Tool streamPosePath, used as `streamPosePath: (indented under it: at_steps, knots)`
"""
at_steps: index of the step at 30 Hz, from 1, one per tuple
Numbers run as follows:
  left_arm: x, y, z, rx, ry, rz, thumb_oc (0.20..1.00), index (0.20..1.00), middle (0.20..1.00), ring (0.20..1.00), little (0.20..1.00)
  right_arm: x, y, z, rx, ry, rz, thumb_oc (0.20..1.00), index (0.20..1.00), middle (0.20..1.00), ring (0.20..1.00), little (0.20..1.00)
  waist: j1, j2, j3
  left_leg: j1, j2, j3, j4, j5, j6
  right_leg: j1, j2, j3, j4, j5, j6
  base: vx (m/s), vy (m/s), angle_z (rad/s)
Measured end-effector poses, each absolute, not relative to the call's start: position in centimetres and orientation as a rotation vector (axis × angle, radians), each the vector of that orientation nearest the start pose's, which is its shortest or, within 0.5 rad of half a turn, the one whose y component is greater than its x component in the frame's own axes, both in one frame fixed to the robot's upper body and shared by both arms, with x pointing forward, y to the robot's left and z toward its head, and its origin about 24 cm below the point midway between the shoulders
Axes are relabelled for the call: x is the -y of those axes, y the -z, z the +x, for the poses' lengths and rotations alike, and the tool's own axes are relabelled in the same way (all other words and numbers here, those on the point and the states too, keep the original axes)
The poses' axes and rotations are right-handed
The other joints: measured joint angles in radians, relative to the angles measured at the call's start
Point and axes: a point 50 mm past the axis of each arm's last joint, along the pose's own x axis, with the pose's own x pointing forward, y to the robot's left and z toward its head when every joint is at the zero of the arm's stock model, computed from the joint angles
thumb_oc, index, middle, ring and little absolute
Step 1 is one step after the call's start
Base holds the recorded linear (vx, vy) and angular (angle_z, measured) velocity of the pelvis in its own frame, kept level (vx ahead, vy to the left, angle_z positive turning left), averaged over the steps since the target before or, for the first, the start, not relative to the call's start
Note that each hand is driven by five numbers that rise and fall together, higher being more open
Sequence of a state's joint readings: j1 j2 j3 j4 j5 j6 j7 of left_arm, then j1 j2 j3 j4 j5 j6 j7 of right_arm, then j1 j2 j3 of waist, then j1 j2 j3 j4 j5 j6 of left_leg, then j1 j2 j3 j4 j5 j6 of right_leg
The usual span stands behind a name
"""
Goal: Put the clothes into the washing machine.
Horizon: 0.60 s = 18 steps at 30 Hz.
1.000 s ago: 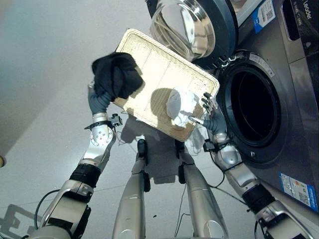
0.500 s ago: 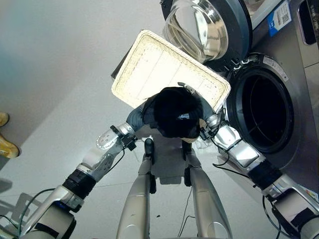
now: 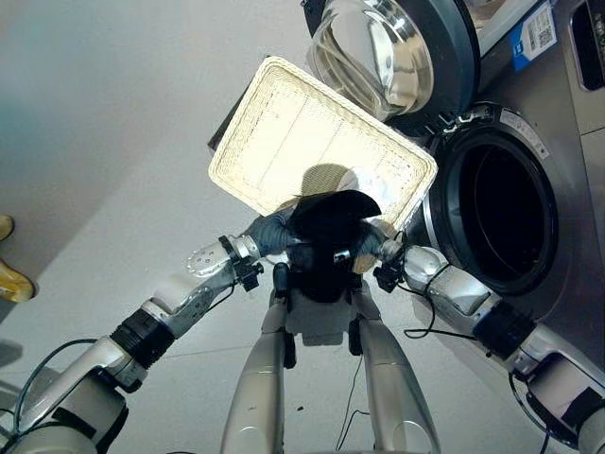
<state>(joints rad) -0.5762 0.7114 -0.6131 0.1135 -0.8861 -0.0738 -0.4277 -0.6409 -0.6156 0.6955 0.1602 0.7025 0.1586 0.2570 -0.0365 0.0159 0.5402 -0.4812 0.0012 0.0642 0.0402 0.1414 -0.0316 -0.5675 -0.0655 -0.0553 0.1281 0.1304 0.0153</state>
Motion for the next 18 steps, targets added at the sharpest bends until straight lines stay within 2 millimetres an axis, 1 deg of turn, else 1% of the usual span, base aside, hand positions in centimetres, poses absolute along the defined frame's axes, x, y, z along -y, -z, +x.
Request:
streamPosePath:
  at_steps: [1, 2, 3, 6, 8, 11, 13, 15, 16, 17, 18]
  knots:
    - [-12.4, -13.5, 30.7, 0.097, 0.940, 0.010, 0.200, 0.200, 0.200, 0.200, 0.200, 9.8, -10.5, 31.5, -0.144, -0.859, -0.159, 0.200, 0.200, 0.200, 0.200, 0.200, 0.000, 0.000, 0.000, 0.000, 0.000, 0.000, 0.000, 0.000, 0.000, 0.000, 0.000, 0.000, 0.000, 0.000, 0.000, 0.00, 0.000, 0.00]
    - [-12.4, -13.4, 30.7, 0.093, 0.934, 0.014, 0.200, 0.200, 0.200, 0.200, 0.200, 9.7, -9.9, 31.2, -0.184, -0.880, -0.105, 0.200, 0.200, 0.200, 0.200, 0.200, 0.000, 0.000, 0.000, 0.000, 0.001, 0.002, 0.000, 0.000, 0.000, 0.000, 0.000, 0.000, -0.001, 0.001, 0.000, 0.00, 0.000, 0.00]
    - [-12.4, -13.4, 30.7, 0.092, 0.930, 0.015, 0.200, 0.200, 0.200, 0.200, 0.200, 9.7, -9.8, 31.1, -0.201, -0.889, -0.067, 0.200, 0.200, 0.200, 0.200, 0.200, 0.001, 0.000, 0.000, 0.000, 0.001, 0.002, 0.000, 0.000, 0.000, 0.000, 0.001, 0.000, -0.001, 0.001, -0.001, 0.02, -0.035, -0.02]
    - [-12.2, -13.2, 30.7, 0.094, 0.908, 0.012, 0.200, 0.200, 0.200, 0.200, 0.200, 9.4, -8.5, 30.5, -0.280, -0.902, 0.176, 0.200, 0.200, 0.200, 0.200, 0.200, 0.001, 0.000, 0.000, 0.000, 0.003, 0.004, 0.000, -0.001, -0.001, 0.000, 0.003, 0.002, -0.004, 0.003, -0.002, 0.00, 0.000, 0.00]
    - [-12.1, -13.0, 30.7, 0.094, 0.894, 0.004, 0.200, 0.200, 0.200, 0.200, 0.200, 9.0, -7.4, 29.9, -0.318, -0.902, 0.292, 0.200, 0.200, 0.200, 0.200, 0.200, -0.001, 0.000, 0.000, 0.000, 0.004, 0.009, 0.000, -0.002, -0.002, -0.003, 0.005, 0.003, -0.005, 0.004, -0.003, 0.01, -0.041, -0.06]
    - [-12.0, -12.8, 30.7, 0.106, 0.859, -0.023, 0.200, 0.200, 0.200, 0.200, 0.200, 8.6, -6.7, 29.6, -0.322, -0.891, 0.402, 0.200, 0.200, 0.200, 0.200, 0.200, 0.002, 0.000, 0.000, -0.001, 0.006, 0.019, -0.008, -0.003, -0.004, -0.009, 0.007, 0.003, -0.019, 0.008, -0.001, 0.01, -0.033, -0.13]
    - [-11.8, -12.5, 30.6, 0.107, 0.837, -0.043, 0.200, 0.200, 0.200, 0.200, 0.200, 8.6, -6.2, 29.3, -0.328, -0.880, 0.432, 0.200, 0.200, 0.200, 0.200, 0.200, -0.001, 0.000, 0.000, -0.001, 0.007, 0.023, -0.018, -0.002, -0.004, -0.014, 0.008, 0.003, -0.028, 0.015, -0.004, 0.01, -0.037, -0.12]
    - [-11.7, -11.8, 30.4, 0.108, 0.801, -0.062, 0.391, 0.391, 0.391, 0.391, 0.391, 8.7, -5.7, 29.1, -0.347, -0.871, 0.487, 0.200, 0.200, 0.200, 0.200, 0.200, 0.000, 0.001, -0.001, -0.001, 0.009, 0.033, -0.019, -0.002, -0.004, -0.016, 0.009, 0.004, -0.031, 0.017, -0.005, 0.01, -0.024, -0.12]
    - [-11.6, -11.8, 30.4, 0.117, 0.784, -0.069, 0.865, 0.865, 0.865, 0.865, 0.865, 8.6, -5.5, 29.1, -0.356, -0.867, 0.515, 0.200, 0.200, 0.200, 0.200, 0.200, -0.001, 0.001, -0.001, -0.001, 0.009, 0.037, -0.019, -0.002, -0.004, -0.019, 0.009, 0.004, -0.031, 0.017, -0.006, 0.01, -0.032, -0.16]
    - [-11.6, -11.4, 30.4, 0.124, 0.748, -0.061, 1.000, 1.000, 1.000, 1.000, 1.000, 8.4, -5.1, 29.0, -0.373, -0.856, 0.559, 0.200, 0.200, 0.200, 0.200, 0.200, 0.001, 0.002, -0.001, -0.001, 0.009, 0.044, -0.021, -0.003, -0.005, -0.024, 0.009, 0.004, -0.031, 0.018, -0.007, 0.01, -0.033, -0.14]
    - [-11.6, -11.1, 30.5, 0.131, 0.702, -0.047, 1.000, 1.000, 1.000, 1.000, 1.000, 8.3, -4.7, 29.0, -0.387, -0.840, 0.611, 0.200, 0.200, 0.200, 0.200, 0.200, -0.001, 0.003, -0.001, -0.001, 0.009, 0.045, -0.023, -0.003, -0.005, -0.025, 0.010, 0.004, -0.032, 0.018, -0.007, 0.01, -0.040, -0.13]
